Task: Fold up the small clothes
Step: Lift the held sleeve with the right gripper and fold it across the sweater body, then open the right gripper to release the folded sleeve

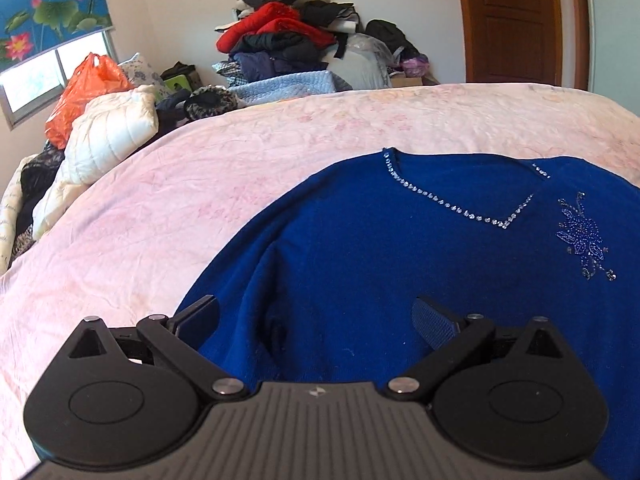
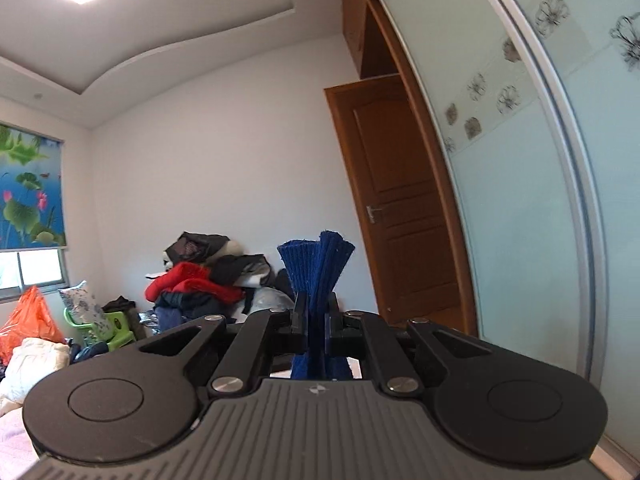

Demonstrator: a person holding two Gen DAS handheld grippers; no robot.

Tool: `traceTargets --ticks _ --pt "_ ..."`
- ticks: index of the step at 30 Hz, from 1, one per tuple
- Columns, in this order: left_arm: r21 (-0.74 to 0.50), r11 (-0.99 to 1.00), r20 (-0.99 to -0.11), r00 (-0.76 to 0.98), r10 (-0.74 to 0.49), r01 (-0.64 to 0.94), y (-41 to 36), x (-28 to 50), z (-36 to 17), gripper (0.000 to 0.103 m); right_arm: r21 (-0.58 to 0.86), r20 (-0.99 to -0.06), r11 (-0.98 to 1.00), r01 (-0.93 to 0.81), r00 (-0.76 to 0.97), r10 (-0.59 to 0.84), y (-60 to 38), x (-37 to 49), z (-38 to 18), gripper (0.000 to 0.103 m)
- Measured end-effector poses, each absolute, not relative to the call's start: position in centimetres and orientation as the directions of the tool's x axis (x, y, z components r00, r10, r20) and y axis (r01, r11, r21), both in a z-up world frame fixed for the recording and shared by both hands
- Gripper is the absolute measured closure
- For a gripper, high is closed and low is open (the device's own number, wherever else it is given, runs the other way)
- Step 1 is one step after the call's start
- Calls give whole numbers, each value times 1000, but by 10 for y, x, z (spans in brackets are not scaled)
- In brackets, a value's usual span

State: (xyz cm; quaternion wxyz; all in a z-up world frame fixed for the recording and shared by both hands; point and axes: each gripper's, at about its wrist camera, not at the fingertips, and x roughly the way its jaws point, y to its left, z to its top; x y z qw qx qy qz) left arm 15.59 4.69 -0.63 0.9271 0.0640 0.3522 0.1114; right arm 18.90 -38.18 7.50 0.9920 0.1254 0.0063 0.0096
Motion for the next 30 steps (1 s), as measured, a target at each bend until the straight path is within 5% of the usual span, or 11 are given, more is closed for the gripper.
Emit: traceTargets --ticks 10,30 --pt "187 967 -666 701 255 -175 47 152 -13 0 207 -157 968 -143 972 177 -300 222 17 94" --pt "192 959 -665 691 283 -208 65 140 -14 0 81 -293 908 -410 861 415 -145 253 9 94"
